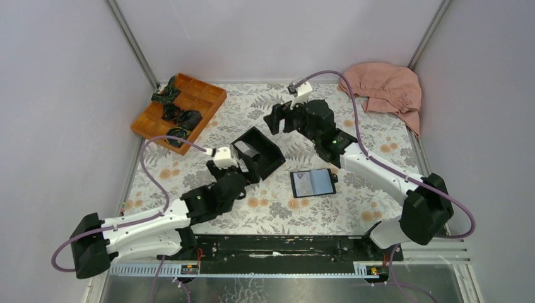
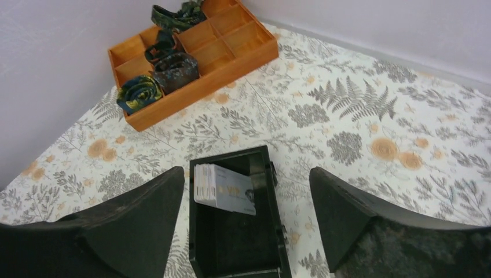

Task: Put the credit cards into the card holder
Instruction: Pick up the credit card from the storage box.

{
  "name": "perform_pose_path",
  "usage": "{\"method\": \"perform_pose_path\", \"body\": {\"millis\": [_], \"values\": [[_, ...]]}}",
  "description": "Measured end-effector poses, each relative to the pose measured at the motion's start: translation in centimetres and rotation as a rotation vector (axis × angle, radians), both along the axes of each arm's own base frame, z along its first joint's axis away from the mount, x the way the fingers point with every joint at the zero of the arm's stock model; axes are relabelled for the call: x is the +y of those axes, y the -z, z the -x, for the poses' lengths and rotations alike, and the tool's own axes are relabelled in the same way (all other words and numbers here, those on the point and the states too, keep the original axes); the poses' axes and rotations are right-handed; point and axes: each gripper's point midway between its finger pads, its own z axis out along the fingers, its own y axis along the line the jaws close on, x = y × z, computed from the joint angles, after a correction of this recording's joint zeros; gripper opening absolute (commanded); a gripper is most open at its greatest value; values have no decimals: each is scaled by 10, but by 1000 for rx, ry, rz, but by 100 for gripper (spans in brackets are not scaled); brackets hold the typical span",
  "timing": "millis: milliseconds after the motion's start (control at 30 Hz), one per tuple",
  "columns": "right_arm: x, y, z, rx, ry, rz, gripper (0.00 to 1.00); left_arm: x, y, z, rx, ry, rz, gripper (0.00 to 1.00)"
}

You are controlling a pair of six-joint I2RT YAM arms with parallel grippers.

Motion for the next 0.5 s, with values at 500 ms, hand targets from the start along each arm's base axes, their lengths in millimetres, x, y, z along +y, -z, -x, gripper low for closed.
{"method": "perform_pose_path", "body": {"millis": [500], "values": [[73, 63, -30, 143, -212, 129, 89, 34, 15, -21, 13, -47, 85, 99]]}}
